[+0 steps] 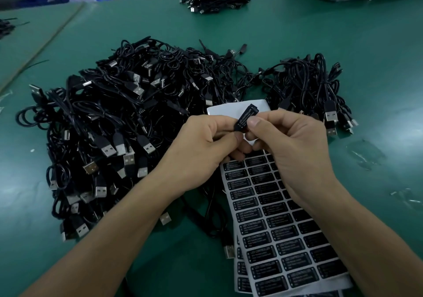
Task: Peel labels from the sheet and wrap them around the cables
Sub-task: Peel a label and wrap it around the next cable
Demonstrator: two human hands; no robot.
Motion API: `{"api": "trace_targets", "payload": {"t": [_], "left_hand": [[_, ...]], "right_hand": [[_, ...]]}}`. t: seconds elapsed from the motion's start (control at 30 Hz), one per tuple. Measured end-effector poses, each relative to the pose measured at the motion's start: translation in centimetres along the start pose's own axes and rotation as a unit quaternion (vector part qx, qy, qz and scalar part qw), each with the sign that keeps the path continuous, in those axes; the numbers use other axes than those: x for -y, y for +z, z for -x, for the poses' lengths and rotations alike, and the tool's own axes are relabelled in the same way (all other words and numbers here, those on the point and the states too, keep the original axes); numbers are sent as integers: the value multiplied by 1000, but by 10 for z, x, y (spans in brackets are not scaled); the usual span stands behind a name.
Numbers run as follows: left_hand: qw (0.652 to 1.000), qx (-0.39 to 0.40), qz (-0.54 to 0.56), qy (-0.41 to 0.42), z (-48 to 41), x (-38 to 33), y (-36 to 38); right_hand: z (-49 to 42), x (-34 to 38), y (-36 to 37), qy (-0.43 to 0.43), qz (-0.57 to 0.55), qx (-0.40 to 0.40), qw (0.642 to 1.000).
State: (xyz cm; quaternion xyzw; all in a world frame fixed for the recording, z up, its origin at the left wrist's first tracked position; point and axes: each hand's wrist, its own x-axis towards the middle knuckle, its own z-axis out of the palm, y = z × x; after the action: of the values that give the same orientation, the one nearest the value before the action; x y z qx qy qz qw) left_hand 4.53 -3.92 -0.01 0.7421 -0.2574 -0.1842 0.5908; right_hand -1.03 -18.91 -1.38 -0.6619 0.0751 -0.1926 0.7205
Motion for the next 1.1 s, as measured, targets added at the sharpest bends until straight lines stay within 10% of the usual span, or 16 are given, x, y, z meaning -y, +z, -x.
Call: {"api": "trace_targets", "payload": {"t": [1.1], "left_hand": [[999,-24,16,-18,2,-4,6]], "right_hand": [[0,1,1,-23,57,-31,998]]}}
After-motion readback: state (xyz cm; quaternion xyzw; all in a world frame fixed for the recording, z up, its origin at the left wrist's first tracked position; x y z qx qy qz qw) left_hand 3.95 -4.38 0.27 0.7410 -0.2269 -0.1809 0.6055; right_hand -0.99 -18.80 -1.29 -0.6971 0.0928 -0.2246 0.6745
